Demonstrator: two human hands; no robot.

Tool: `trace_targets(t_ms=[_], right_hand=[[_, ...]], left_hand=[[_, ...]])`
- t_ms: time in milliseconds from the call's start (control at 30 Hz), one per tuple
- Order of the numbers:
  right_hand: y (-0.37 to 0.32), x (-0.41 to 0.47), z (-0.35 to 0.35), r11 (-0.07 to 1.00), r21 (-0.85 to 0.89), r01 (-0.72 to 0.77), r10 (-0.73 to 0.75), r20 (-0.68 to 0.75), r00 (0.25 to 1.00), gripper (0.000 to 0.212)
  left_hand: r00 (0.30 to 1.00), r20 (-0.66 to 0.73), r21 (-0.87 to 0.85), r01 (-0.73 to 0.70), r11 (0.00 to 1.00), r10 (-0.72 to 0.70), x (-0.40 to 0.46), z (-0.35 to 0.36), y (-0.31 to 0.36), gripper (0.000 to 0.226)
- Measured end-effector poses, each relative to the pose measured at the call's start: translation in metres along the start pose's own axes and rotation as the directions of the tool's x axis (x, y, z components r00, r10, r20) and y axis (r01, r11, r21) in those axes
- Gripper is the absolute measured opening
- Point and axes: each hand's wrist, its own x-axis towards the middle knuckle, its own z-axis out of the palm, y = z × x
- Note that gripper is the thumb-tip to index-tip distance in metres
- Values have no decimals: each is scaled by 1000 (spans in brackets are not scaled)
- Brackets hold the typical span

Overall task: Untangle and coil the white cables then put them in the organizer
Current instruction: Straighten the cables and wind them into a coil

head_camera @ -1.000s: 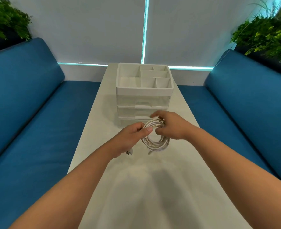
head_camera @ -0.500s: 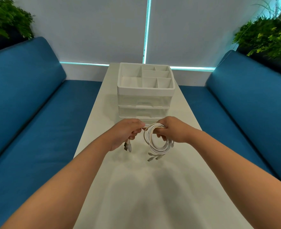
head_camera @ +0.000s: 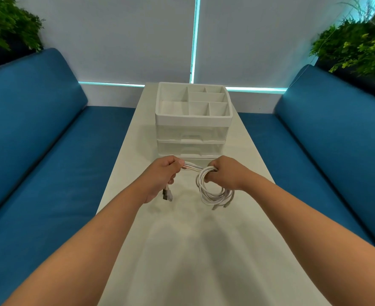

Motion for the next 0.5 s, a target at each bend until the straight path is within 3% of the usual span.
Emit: trace_targets(t_ms=[100,233,400,500], right_hand=[[6,4,5,996,59,-60,67,-135,989,24],[2,5,9,989,140,-52,80,-197,977,30],[-3,2,0,860,508,-47,72,-29,997,11],[-6,0,-10,778,620,-101,1,160,987,23]], left_hand=[[999,-6,32,48,998,-47,-8,8,4,19],[987,66,199,128,972,-144,-17,27,5,43],[993,46,100,101,990,-106,-11,29,1,17],[1000,9,69,26,997,-27,-9,30,2,13]])
